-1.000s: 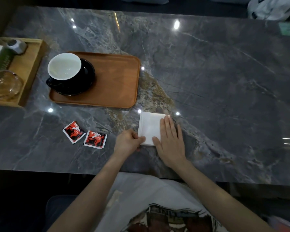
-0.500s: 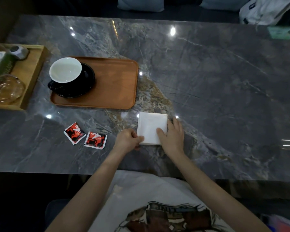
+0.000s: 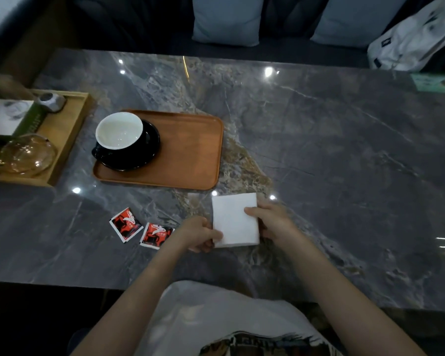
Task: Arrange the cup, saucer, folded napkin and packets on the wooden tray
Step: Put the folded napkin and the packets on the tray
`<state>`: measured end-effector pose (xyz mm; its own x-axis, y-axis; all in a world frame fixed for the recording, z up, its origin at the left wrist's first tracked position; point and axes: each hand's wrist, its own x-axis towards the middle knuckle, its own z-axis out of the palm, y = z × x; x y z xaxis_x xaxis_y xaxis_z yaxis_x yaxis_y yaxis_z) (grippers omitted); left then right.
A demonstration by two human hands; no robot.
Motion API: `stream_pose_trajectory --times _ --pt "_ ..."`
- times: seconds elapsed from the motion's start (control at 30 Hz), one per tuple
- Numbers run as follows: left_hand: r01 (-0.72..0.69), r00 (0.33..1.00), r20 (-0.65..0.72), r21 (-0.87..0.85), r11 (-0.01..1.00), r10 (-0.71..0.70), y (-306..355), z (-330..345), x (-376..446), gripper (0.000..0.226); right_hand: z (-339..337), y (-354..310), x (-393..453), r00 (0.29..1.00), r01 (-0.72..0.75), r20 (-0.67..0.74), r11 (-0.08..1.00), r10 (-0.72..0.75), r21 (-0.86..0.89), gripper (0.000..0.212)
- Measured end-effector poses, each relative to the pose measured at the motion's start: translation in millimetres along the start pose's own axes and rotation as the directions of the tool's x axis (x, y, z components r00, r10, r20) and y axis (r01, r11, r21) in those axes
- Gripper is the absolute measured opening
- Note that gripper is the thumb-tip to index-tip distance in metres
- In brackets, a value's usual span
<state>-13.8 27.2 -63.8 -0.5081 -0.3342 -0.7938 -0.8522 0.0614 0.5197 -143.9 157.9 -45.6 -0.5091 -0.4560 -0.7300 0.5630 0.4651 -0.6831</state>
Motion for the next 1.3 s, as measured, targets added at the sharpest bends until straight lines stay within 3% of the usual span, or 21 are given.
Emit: stream_pose_trajectory --times 0.07,0.13,0.27,0.37,0.5,0.63,0.73,0.83,0.9,1.03,1.13,1.3 --pt "-0.023 0.998 -0.055 -0.014 1.0 0.022 3.4 -13.4 4.9 0.025 3.3 -12.0 4.0 0.998 -0.032 0.048 0.999 0.031 0.024 0.032" --pt "-0.074 0.993 -0.104 -0.162 0.984 0.058 7.3 -28.0 8.2 0.022 8.0 -27.2 8.5 0.996 -0.046 0.083 0.995 0.038 0.087 0.028" --pt "-0.09 0.979 0.071 -0.688 0.72 0.19 24.2 -66.5 14.8 0.032 22.1 -67.4 24.9 0.991 -0.018 0.134 0.979 -0.009 0.201 0.012" --pt "-0.117 0.976 0.031 -0.762 0.637 0.217 43.8 -101.4 23.7 0.029 35.1 -100.8 44.0 0.985 0.024 0.163 0.979 -0.058 0.204 0.01" --pt "-0.175 0.983 -0.072 -0.654 0.736 0.169 67.5 -145.8 41.1 0.019 53.1 -134.4 75.9 0.984 0.064 0.153 0.98 -0.093 0.187 0.007" --pt "-0.233 0.962 -0.245 -0.513 0.826 0.119 82.6 -171.6 60.9 0.028 74.2 -147.5 111.4 0.997 0.081 0.002 0.987 -0.082 0.138 0.004" --pt "-0.237 0.913 -0.395 -0.312 0.92 0.102 86.0 -178.3 80.0 0.022 86.4 -147.9 133.8 0.992 0.089 -0.091 0.996 -0.087 0.023 0.007" --pt "-0.214 0.863 -0.475 -0.032 0.976 0.173 86.5 -180.7 94.9 0.018 98.3 -145.3 149.7 0.966 0.097 -0.221 0.979 -0.136 -0.18 0.016" --pt "-0.196 0.845 -0.484 0.116 0.974 0.228 87.9 -181.8 101.4 0.02 104.5 -143.8 155.9 0.92 0.142 -0.282 0.902 -0.272 -0.407 0.019" --pt "-0.138 0.831 -0.494 0.261 0.956 0.255 90.9 -184.4 111.8 0.037 110.6 -141.7 155.5 0.864 0.182 -0.197 0.652 -0.464 -0.736 0.024" --pt "-0.103 0.819 -0.515 0.304 0.947 0.254 90.7 -183.6 113.5 0.046 113.2 -138.8 155.0 0.832 0.162 -0.168 0.52 -0.529 -0.838 0.022" --pt "-0.122 0.806 -0.514 0.339 0.933 0.292 90.6 -180.2 112.0 0.024 112.1 -133.5 152.8 0.8 0.186 -0.118 0.43 -0.588 -0.884 0.024"
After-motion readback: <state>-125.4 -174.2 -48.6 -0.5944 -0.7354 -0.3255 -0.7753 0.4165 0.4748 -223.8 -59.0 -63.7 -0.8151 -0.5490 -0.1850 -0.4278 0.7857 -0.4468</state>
